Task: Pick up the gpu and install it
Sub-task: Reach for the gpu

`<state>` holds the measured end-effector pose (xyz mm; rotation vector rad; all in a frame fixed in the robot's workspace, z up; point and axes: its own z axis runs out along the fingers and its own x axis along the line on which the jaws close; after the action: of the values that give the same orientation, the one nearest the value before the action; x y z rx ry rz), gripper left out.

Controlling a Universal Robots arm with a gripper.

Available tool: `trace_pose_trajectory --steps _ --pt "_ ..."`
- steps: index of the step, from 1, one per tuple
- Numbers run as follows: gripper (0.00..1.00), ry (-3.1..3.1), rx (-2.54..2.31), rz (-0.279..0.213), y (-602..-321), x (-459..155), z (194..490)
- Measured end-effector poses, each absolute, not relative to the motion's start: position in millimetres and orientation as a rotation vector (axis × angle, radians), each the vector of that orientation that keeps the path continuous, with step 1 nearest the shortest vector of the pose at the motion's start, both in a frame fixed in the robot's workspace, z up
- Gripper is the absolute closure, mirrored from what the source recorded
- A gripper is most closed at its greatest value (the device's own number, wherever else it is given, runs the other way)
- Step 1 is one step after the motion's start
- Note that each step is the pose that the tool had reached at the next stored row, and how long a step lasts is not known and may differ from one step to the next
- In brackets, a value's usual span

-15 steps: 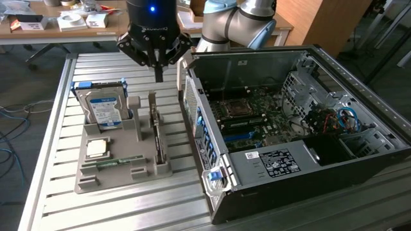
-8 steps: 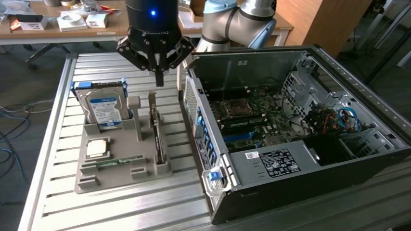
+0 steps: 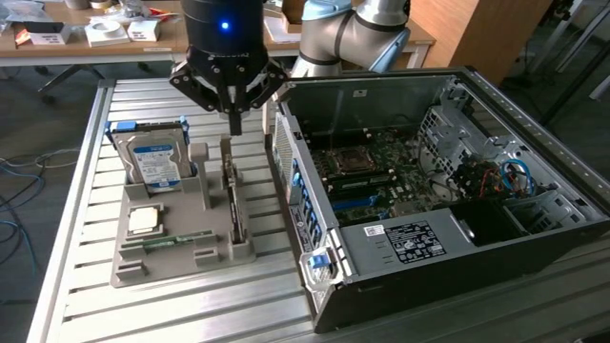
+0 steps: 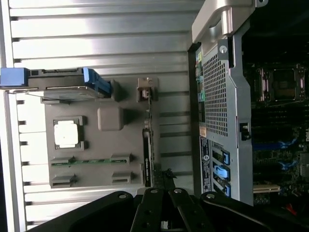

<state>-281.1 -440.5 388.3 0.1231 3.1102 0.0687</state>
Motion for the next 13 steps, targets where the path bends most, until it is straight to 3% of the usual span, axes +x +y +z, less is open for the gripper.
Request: trace_pose_trajectory --steps 13 --pt "0.89 3.110 0.123 0.068 -443.1 -289.6 387.5"
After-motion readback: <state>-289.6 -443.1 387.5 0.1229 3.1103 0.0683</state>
